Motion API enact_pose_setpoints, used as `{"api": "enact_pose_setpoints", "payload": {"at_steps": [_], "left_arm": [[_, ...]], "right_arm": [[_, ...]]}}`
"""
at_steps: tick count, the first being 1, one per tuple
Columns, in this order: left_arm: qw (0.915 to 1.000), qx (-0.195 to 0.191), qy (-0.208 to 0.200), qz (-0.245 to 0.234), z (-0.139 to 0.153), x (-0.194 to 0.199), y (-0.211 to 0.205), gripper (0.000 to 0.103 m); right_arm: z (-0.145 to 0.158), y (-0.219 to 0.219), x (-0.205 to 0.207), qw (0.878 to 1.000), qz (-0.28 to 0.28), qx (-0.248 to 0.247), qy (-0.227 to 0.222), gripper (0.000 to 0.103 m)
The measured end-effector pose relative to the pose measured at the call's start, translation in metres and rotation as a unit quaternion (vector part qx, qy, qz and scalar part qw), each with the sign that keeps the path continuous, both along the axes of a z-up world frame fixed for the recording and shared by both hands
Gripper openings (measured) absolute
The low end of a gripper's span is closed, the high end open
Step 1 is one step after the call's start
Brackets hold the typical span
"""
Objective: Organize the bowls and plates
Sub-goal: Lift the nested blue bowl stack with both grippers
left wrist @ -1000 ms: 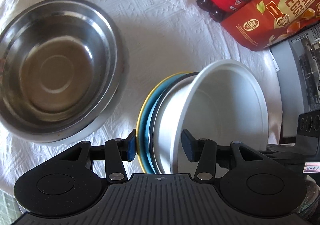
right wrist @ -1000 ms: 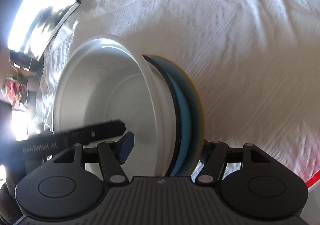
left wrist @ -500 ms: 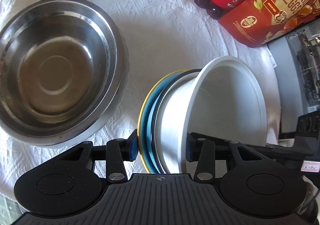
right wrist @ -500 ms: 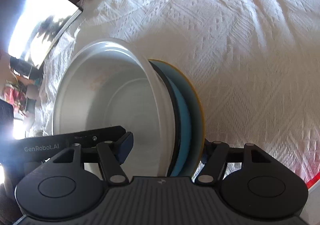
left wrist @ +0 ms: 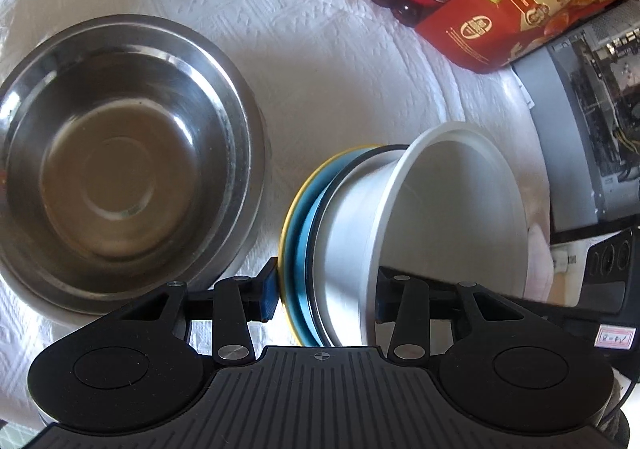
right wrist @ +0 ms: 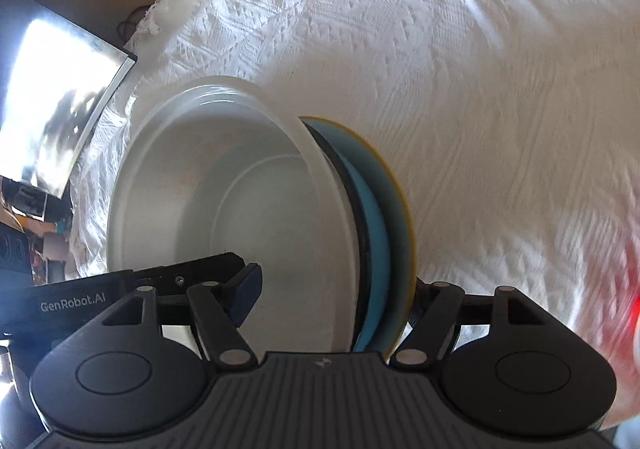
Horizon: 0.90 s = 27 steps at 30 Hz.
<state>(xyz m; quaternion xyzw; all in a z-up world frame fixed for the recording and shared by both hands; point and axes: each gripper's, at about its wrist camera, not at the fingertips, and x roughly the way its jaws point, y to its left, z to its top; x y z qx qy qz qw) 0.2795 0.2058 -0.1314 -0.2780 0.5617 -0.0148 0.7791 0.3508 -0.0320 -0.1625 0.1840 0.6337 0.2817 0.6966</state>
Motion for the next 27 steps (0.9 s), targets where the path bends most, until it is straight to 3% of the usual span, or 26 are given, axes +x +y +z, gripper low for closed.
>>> {"api": "enact_pose_setpoints", "payload": {"at_steps": [5, 8, 18, 27], "left_arm": [[0.9996, 0.019, -0.02, 0.011, 0.006, -0.004, -0.011, 0.046], [0.9992, 0.03, -0.025, 0.008, 0.009, -0.006, -0.016, 0.046], [0.9991, 0.03, -0.006, 0.029, 0.002, -0.006, -0.013, 0.046], [0.9988, 0.048, -0.012, 0.007, 0.004, -0.005, -0.018, 0.046]], "right_arm": [[-0.003, -0.008, 0.002, 1.0, 0.003, 0.015, -0.013, 0.072], [0.001, -0.008, 0.001, 0.999, 0.017, -0.012, -0.035, 0.072], [0.006, 0.003, 0.007, 0.995, 0.073, -0.014, -0.067, 0.07], [0.008, 0.006, 0.003, 0.993, 0.09, -0.03, -0.077, 0.07]]}}
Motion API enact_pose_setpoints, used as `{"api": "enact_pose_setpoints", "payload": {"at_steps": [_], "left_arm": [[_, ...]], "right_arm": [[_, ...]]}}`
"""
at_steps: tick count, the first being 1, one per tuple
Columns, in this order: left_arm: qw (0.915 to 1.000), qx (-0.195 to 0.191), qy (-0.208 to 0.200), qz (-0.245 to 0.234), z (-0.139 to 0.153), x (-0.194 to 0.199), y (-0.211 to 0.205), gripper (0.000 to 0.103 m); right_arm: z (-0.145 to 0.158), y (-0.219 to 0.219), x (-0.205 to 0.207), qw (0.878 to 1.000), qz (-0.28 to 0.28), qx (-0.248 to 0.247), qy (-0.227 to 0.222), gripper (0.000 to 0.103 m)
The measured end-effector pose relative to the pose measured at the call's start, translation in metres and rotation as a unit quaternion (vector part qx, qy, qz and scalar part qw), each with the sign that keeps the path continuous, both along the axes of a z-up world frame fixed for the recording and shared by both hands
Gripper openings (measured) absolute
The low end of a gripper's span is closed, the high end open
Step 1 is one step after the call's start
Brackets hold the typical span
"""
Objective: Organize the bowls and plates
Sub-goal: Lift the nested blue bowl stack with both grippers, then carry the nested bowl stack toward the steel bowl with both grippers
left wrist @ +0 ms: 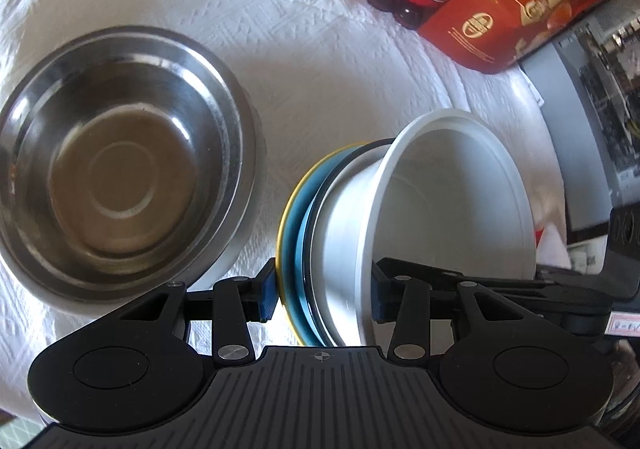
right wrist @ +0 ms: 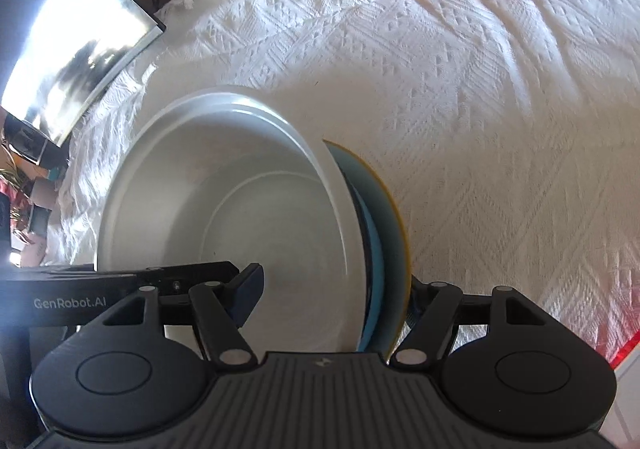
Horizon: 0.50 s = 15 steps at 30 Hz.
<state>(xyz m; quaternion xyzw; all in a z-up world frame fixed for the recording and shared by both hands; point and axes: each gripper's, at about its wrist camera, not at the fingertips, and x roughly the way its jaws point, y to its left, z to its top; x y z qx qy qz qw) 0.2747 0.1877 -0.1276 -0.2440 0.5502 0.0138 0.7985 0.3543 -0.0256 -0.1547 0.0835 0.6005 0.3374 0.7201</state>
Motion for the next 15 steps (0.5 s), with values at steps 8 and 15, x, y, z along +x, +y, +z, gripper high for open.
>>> {"api": "enact_pose_setpoints", "payload": {"at_steps": [8, 15], "left_arm": [[1.0, -0.001, -0.001, -0.009, -0.0015, 0.002, -0.0003, 0.048], [0.9998, -0.017, 0.005, -0.009, -0.0044, 0.0066, 0.004, 0.05]], "right_arm": [[-0.0038, 0.0004, -0.0006, 1.0, -0.004, 0.0, 0.005, 0.068], [-0.0059, -0.0015, 0.0032, 1.0, -0.005, 0.013, 0.019, 0.068]]}}
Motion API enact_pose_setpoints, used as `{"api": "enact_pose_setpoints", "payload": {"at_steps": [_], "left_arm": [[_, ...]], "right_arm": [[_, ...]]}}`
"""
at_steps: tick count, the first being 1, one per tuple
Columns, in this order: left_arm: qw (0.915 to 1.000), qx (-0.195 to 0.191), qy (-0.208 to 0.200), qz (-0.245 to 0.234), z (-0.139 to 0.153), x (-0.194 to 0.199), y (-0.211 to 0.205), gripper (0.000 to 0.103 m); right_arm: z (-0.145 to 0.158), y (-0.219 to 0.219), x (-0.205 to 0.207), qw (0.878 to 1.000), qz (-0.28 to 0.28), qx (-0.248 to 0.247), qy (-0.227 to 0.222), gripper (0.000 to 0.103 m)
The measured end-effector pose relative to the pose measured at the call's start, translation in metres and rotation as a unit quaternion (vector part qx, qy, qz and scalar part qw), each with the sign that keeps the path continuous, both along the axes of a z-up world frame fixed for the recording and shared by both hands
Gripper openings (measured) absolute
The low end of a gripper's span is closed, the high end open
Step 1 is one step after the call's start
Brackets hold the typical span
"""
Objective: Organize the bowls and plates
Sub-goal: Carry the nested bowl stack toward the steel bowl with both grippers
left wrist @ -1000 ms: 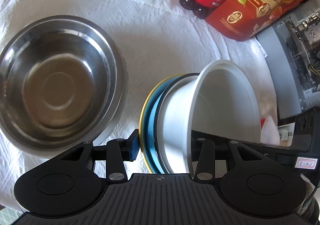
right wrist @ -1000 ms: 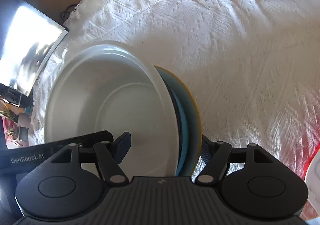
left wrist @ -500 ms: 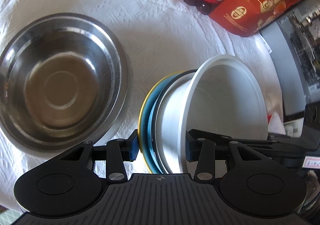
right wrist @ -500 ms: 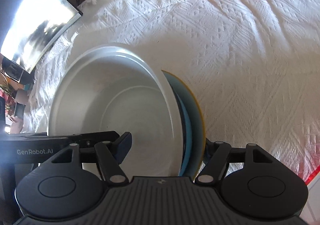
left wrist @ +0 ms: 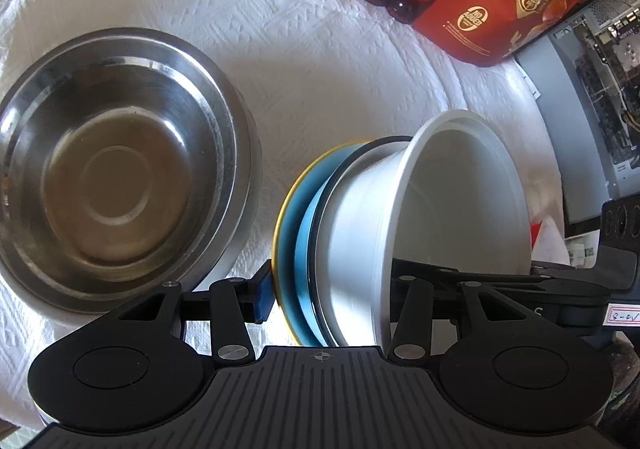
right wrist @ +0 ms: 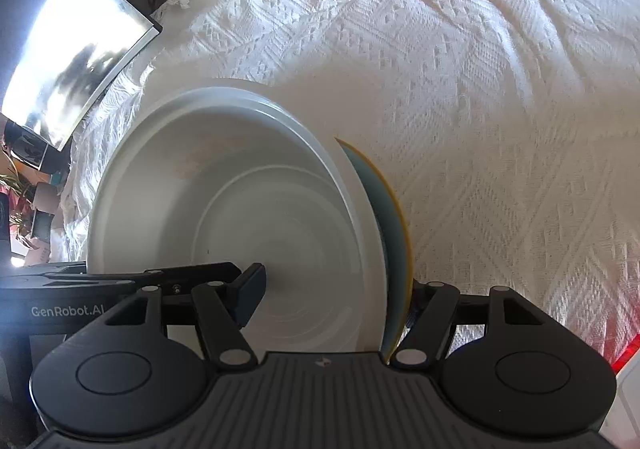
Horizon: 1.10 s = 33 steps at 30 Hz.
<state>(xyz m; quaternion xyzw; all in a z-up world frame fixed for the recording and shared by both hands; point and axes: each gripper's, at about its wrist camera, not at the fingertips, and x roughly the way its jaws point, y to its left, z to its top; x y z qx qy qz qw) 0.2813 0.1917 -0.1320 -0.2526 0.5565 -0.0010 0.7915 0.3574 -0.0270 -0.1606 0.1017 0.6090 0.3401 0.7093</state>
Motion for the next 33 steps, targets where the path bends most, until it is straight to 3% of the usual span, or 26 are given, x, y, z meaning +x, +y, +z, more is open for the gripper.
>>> {"api": "enact_pose_setpoints", "payload": {"at_steps": [8, 33], "left_arm": [[0.9996, -0.027, 0.006, 0.005, -0.005, 0.003, 0.005, 0.054], [0.9996, -0.024, 0.015, -0.006, -0.006, -0.006, -0.004, 0.054]], "right_arm": [[-0.004, -0.003, 0.004, 1.0, -0.004, 0.017, 0.021, 0.068], [-0.002, -0.007, -0.007, 1.0, 0.007, 0.004, 0.021, 0.066]]}}
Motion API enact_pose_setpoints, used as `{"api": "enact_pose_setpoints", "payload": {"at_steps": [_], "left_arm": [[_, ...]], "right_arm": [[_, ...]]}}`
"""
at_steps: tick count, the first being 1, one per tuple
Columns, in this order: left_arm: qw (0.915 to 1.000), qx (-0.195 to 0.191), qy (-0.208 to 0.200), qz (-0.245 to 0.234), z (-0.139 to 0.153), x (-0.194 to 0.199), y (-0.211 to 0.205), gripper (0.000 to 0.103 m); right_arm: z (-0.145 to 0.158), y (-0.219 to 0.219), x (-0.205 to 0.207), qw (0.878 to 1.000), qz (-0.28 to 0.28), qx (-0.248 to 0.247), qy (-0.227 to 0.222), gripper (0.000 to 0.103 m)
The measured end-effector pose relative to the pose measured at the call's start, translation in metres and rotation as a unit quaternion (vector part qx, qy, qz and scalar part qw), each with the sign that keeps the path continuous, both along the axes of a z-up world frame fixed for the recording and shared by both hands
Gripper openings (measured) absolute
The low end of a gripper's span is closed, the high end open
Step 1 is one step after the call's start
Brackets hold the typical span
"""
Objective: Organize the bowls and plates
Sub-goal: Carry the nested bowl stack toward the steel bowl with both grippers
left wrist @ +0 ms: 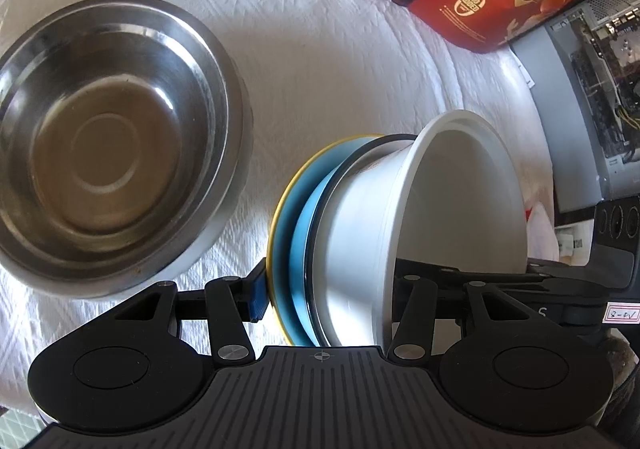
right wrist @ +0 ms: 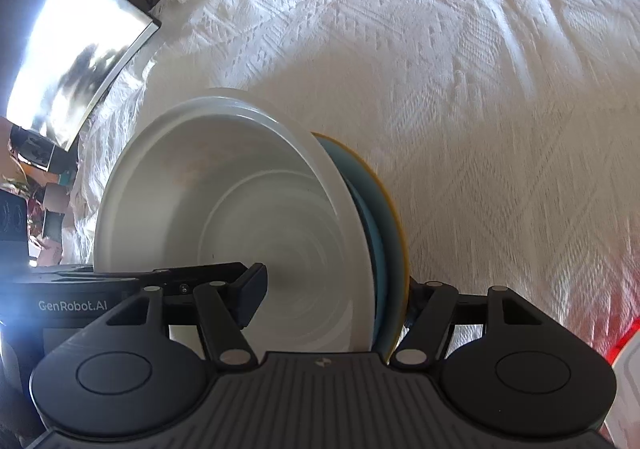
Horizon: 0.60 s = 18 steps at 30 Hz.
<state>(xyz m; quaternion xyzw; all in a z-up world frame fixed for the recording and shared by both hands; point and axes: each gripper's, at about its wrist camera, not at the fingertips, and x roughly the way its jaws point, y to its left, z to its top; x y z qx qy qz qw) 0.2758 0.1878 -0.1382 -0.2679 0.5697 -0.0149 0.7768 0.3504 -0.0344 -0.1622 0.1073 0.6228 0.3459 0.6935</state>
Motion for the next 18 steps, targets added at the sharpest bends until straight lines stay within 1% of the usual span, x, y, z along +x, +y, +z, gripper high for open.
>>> {"api": "enact_pose_setpoints", "payload": {"at_steps": [7, 12, 18], "left_arm": [[1.0, 0.006, 0.002, -0.004, 0.0004, 0.0029, -0.0009, 0.054], [1.0, -0.004, 0.001, 0.0, -0.0019, 0.0041, 0.0012, 0.055], [1.0, -0.004, 0.003, 0.003, -0.0022, 0.0048, 0.0012, 0.055]], "right_arm": [[-0.0012, -0.0001, 0.0021, 1.0, 0.005, 0.003, -0.003, 0.066], [-0.0011, -0.0009, 0.0033, 1.0, 0.006, 0.006, -0.001, 0.066], [-0.0014, -0.0006, 0.0049, 1.0, 0.006, 0.006, 0.003, 0.065]]}}
